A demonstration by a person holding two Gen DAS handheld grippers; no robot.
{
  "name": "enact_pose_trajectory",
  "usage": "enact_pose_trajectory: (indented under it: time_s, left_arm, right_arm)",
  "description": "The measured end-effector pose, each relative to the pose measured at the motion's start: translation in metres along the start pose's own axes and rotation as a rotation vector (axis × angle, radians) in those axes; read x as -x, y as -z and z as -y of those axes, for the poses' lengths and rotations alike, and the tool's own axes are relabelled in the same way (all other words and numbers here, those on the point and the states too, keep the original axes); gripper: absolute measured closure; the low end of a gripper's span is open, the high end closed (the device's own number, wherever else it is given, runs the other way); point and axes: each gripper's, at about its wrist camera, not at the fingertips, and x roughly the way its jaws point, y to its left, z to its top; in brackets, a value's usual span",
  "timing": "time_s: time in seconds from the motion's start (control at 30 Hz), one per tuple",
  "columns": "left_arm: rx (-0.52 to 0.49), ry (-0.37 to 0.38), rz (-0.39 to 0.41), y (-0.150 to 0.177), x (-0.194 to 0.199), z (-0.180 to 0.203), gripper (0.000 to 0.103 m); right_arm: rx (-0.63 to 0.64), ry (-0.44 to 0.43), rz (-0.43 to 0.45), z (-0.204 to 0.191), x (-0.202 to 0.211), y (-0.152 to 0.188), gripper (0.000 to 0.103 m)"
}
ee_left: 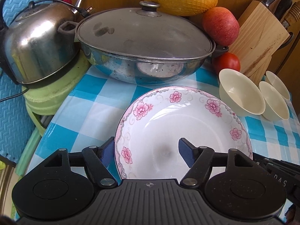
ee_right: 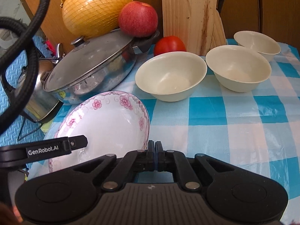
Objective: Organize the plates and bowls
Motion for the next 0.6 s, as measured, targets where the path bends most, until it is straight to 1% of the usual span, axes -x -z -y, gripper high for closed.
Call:
enact_pose_trajectory:
  time_s: [0.17, 0.27, 0.33, 0.47, 0.6]
  left_arm:
    - [0.017, 0.026, -0.006, -0.003, -0.001, -0.004, 0.029]
    - [0.061, 0.048, -0.009, -0.004, 0.003, -0.009, 0.029]
    - [0.061, 0.049, 0.009, -0.003, 0.01, -0.01, 0.029]
    - [0.061, 0.043, 0.062, 0.0, 0.024, -0.011, 0.026]
    - [0.067, 0.092, 0.104, -0.006, 0.032, -0.001, 0.024]
  right_arm:
    - [-0.008, -0.015, 0.006, 0.007, -0.001, -0.002, 0.097]
    - [-0.057, -0.029, -0.002, 0.015, 0.003, -0.007, 0.096]
    - [-0.074, -0.035, 0.008, 0.022, 0.009, -0.007, 0.096]
    - [-0.114, -0.016, 0.03, 0.037, 0.018, -0.01, 0.094]
    - [-0.186, 0.01, 0.054, 0.056, 0.024, -0.017, 0.089]
